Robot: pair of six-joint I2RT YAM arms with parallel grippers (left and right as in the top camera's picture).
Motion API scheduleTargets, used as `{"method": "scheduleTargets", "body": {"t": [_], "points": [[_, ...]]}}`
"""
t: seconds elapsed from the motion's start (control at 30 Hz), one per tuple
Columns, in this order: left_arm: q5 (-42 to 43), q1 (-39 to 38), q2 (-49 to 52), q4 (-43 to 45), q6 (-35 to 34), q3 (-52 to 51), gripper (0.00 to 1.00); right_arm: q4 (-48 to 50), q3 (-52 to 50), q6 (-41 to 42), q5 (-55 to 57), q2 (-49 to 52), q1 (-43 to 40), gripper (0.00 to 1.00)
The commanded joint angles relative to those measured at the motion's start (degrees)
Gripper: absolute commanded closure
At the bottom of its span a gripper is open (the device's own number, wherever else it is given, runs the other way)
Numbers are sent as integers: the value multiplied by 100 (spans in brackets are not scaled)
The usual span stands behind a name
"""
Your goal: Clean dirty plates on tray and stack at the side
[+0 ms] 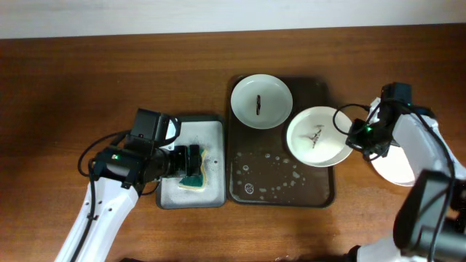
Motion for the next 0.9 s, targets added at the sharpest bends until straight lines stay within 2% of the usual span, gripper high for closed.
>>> {"method": "scheduleTargets", "body": {"t": [0.0, 0.07, 0.13, 0.2, 0.3, 0.33, 0.37, 0.43, 0.47, 0.5, 0.57, 0.63, 0.67, 0.73, 0.77, 0.83, 0.87], "points": [[-22, 13, -44, -7, 50, -4, 0, -632, 44, 48, -111, -1067, 540, 96], [-22, 13, -44, -7, 50, -4, 0, -1152, 42, 61, 0, -1335, 1174, 96], [-22, 13, -44, -7, 50, -4, 0, -1200, -197, 575, 476, -1325, 1805, 96], [-22, 13, -44, -7, 50, -4, 0, -610, -791, 909, 798, -1325, 2240, 96], [-2, 13, -44, -2, 48, 7, 0, 463, -1561, 1169, 791, -1325, 2358, 96], [44, 13, -44, -2, 42, 7, 0, 546, -1589, 1080, 778, -1325, 2358, 94], [46, 13, -44, -9, -17, 7, 0, 516, -1523, 894, 743, -1353, 2358, 82], [44, 13, -44, 31, -17, 7, 0, 247, -1241, 466, 450, -1622, 2358, 69], [11, 13, -31, 39, -17, 7, 15, 22, -1086, 442, 448, -2004, 2358, 64], [-68, 13, -4, 70, -28, -2, 0, -103, -1025, 431, 444, -2354, 2358, 62], [-227, -63, 181, 293, -50, -153, 1, -208, -1016, 431, 286, -3108, 2358, 56], [-267, -282, 608, 863, -63, -595, 16, -291, -1016, 433, 138, -3703, 2358, 51], [-280, -426, 977, 1379, -61, -861, 28, -369, -1016, 433, 140, -3862, 2358, 45], [-345, -551, 1829, 2256, -61, -1071, 58, -501, -1019, 435, 140, -3851, 2358, 44], [-457, -551, 2173, 2406, -66, -1071, 65, -562, -1019, 435, 140, -3810, 2358, 44], [-990, -551, 2809, 2621, -514, -1071, 68, -697, -1019, 435, 140, -3698, 2361, 45], [-992, -551, 3067, 2750, -603, -1071, 92, -719, -1019, 442, 140, -3628, 2358, 45]]}}
